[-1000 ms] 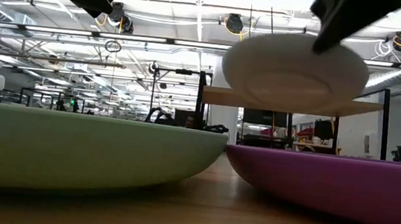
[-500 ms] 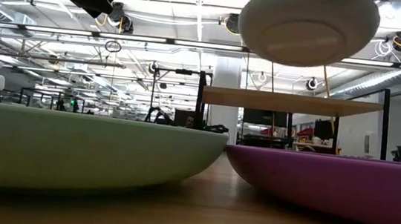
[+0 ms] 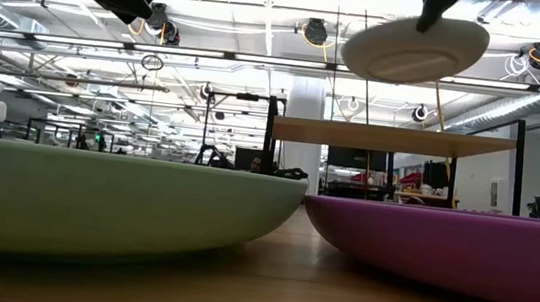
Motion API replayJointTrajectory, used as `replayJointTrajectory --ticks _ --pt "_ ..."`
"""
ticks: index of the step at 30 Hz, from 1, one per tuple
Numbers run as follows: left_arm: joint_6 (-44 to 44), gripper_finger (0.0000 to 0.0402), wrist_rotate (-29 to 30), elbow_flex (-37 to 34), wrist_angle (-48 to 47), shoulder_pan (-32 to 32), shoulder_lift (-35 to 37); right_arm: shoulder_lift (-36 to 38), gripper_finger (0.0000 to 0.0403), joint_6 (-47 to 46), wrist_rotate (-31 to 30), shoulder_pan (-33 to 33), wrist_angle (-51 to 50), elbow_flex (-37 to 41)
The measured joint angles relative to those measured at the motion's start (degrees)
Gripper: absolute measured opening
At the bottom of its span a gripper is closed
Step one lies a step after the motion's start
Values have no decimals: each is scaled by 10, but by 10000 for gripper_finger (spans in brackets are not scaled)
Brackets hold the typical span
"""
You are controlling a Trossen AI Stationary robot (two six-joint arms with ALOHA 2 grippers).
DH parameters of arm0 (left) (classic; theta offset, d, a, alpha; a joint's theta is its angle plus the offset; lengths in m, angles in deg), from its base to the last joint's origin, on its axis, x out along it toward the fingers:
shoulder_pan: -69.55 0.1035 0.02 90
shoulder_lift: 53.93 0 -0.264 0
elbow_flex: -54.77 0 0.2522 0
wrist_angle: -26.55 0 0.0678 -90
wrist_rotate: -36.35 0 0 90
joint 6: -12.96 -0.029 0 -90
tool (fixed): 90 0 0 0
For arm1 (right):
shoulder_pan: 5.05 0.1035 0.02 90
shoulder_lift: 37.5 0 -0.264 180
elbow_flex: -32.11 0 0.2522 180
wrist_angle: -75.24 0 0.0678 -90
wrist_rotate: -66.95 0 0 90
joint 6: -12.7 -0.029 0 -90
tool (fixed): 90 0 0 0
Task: Place and stack plates onto a shelf
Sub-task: Put the top light blue plate on the shelf
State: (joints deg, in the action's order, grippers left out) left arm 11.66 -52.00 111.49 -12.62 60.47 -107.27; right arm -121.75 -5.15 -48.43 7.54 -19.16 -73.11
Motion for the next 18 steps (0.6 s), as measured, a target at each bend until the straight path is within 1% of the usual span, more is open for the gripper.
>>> replayJointTrajectory --ticks 3,11,18 --pt "0 5 0 0 0 0 0 0 0 19 0 -31 -16 0" --pt "0 5 0 0 0 0 0 9 0 90 -4 -120 -20 1" --pt "10 5 0 0 0 -2 0 42 0 112 -2 -194 40 50"
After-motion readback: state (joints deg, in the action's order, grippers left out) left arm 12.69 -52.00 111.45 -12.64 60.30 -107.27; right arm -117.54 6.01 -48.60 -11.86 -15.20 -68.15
